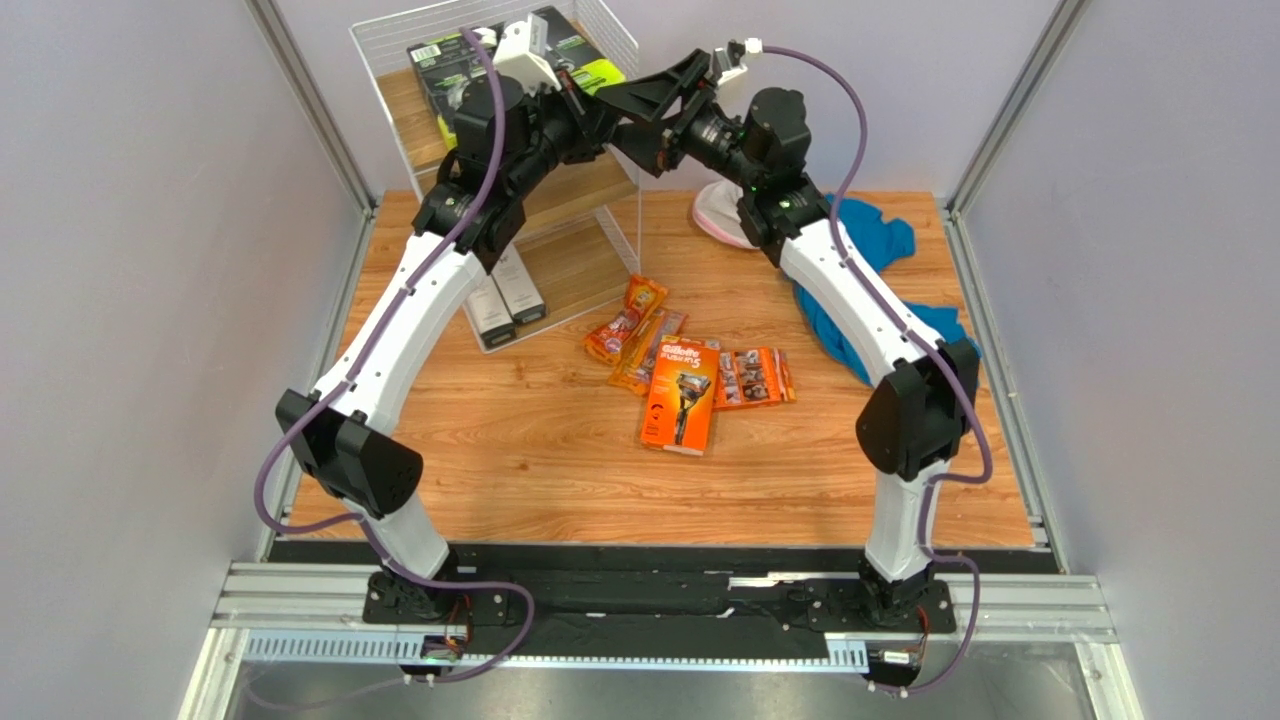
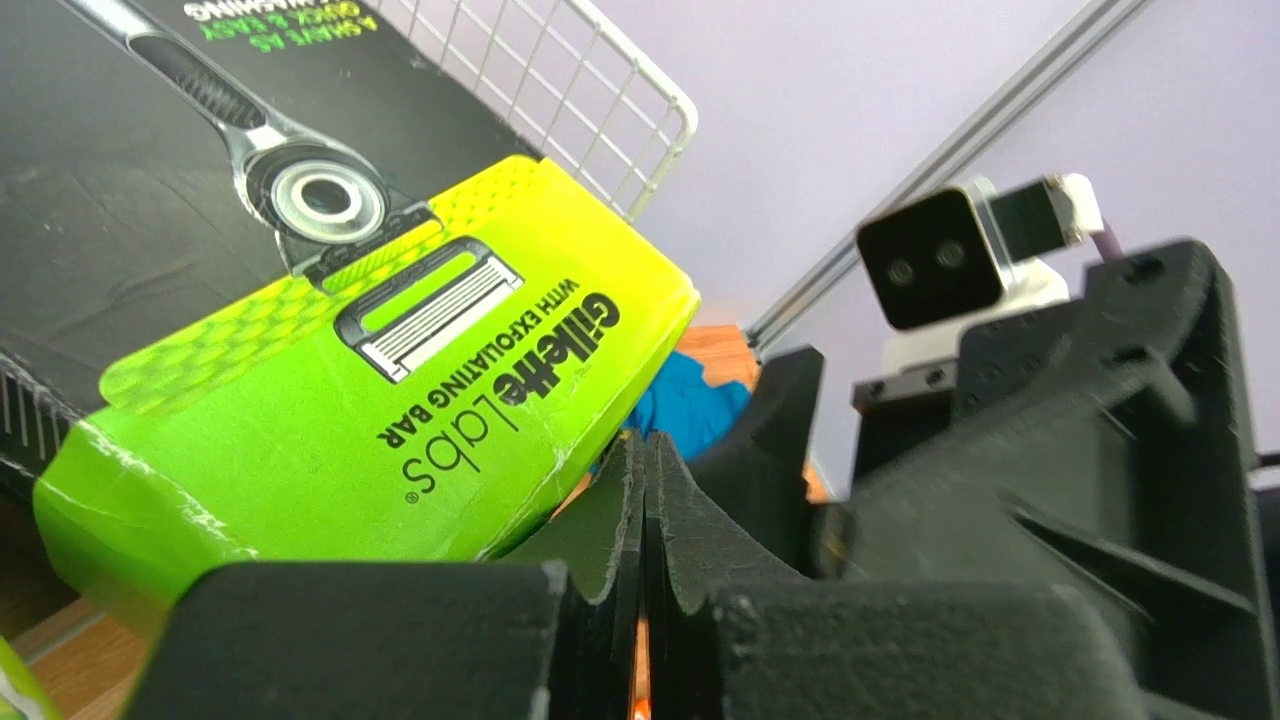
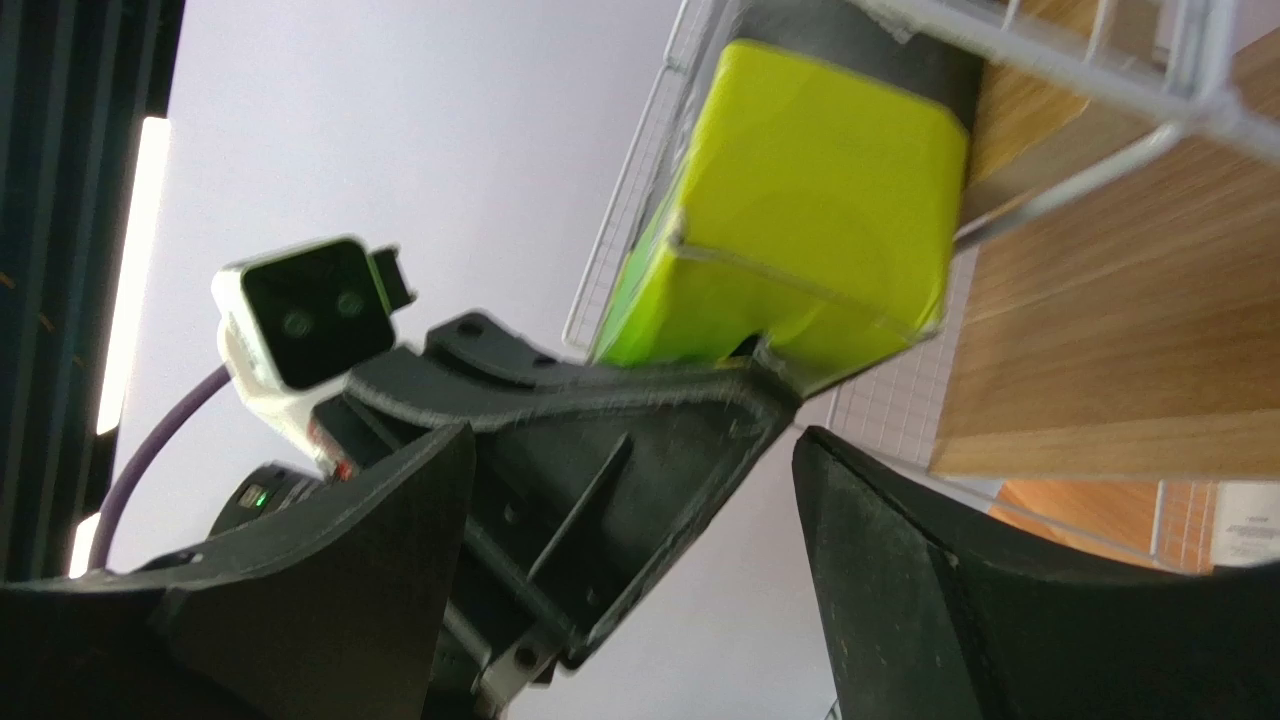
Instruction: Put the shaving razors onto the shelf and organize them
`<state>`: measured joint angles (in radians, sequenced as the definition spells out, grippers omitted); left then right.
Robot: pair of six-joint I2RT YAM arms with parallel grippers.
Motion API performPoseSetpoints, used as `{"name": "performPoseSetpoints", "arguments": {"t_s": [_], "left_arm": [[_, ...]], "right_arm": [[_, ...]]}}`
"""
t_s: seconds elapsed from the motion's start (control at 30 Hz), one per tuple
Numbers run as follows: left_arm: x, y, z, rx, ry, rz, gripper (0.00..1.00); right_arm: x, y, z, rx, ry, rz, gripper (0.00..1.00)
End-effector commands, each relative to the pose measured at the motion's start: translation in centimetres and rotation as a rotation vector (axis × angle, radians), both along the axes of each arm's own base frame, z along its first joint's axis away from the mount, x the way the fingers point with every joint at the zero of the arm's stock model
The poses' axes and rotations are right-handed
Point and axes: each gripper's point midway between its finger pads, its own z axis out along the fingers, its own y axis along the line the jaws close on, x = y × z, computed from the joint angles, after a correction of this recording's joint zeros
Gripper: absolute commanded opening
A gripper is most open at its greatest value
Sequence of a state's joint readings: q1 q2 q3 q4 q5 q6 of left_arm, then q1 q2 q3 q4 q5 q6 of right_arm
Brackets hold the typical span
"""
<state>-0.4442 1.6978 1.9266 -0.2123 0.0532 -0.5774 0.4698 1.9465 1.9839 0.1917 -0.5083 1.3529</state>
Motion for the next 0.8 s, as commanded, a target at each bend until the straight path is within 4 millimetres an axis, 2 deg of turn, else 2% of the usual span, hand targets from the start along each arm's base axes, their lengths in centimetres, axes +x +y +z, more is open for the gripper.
{"name": "performPoseSetpoints", "arguments": {"t_s": [0.0,0.03,0.07,0.1,0.13,0.17,0.23,0.27,0.3,0.33,0.37,0.4,0.43,0.47,0.5,0.53,0.57,0.6,0.63,0.67,0.73,0.77], "left_arm": [[-1.8,0.5,5.1,-0.031,-0.133,-0.036,0.00],[-2.1,0.4,5.3,-0.030,-0.140,-0.048,0.00],[-2.7,0.5,5.4,-0.031,-0.144,-0.058,0.00],[-3.2,0.2,5.7,-0.034,-0.155,-0.087,0.00],[-3.7,0.0,5.7,-0.039,-0.156,-0.109,0.00],[-4.5,-0.2,5.4,-0.041,-0.154,-0.134,0.00],[-6.1,-0.9,5.5,-0.038,-0.166,-0.201,0.00],[-7.2,-1.0,5.0,-0.034,-0.157,-0.226,0.00],[-8.1,-1.2,4.6,-0.027,-0.147,-0.252,0.04],[-8.7,-1.3,4.0,-0.021,-0.135,-0.261,0.11],[-9.9,-1.3,2.8,-0.009,-0.114,-0.273,0.16],[-10.6,-1.2,1.8,0.005,-0.093,-0.280,0.20],[-11.2,-1.1,1.0,0.006,-0.077,-0.286,0.28],[-12.3,-0.7,-0.8,0.011,-0.045,-0.298,0.32],[-13.1,-0.7,-1.6,0.006,-0.034,-0.319,0.36],[-13.7,-0.7,-2.3,0.000,-0.031,-0.331,0.50],[-14.7,-0.6,-4.7,0.002,0.001,-0.349,0.55],[-15.2,-0.5,-5.3,-0.003,0.000,-0.362,0.58],[-15.6,-0.4,-6.2,0.001,0.013,-0.369,0.64],[-16.3,-0.3,-8.3,0.011,0.053,-0.380,0.65],[-17.1,-0.4,-10.5,0.007,0.110,-0.406,0.67],[-17.6,-0.3,-12.9,0.009,0.161,-0.413,0.67]], "right_arm": [[-4.3,-2.6,4.3,0.049,-0.119,-0.012,0.81],[-6.1,-3.6,5.8,0.057,-0.146,-0.022,0.82],[-6.0,-3.6,3.5,0.026,-0.099,-0.030,0.82],[-6.6,-4.2,3.4,0.012,-0.103,-0.054,0.82],[-7.0,-4.7,2.5,-0.004,-0.087,-0.070,0.83],[-8.6,-5.7,1.7,-0.021,-0.073,-0.083,0.83],[-9.7,-6.8,0.1,-0.054,-0.057,-0.122,0.85],[-11.8,-8.0,1.3,-0.048,-0.088,-0.138,0.86],[-11.8,-8.5,-1.6,-0.093,-0.048,-0.165,0.87],[-12.6,-9.0,-2.5,-0.115,-0.027,-0.175,0.88],[-13.2,-9.5,-3.6,-0.133,-0.013,-0.184,0.88],[-14.7,-10.6,-4.6,-0.143,-0.004,-0.204,0.88],[-15.2,-11.0,-6.3,-0.179,0.025,-0.214,0.90],[-15.7,-11.5,-7.3,-0.195,0.039,-0.226,0.90],[-17.0,-12.6,-6.9,-0.187,0.019,-0.255,0.90],[-17.2,-13.1,-10.8,-0.252,0.105,-0.265,0.91],[-17.7,-13.6,-11.8,-0.265,0.118,-0.278,0.92],[-18.0,-14.1,-13.0,-0.281,0.130,-0.294,0.93],[-18.8,-14.7,-15.1,-0.313,0.168,-0.302,0.94],[-19.1,-15.1,-16.3,-0.331,0.187,-0.314,0.94],[-20.0,-15.9,-17.7,-0.335,0.210,-0.328,0.95],[-20.2,-16.1,-20.4,-0.349,0.268,-0.329,0.96]]}}
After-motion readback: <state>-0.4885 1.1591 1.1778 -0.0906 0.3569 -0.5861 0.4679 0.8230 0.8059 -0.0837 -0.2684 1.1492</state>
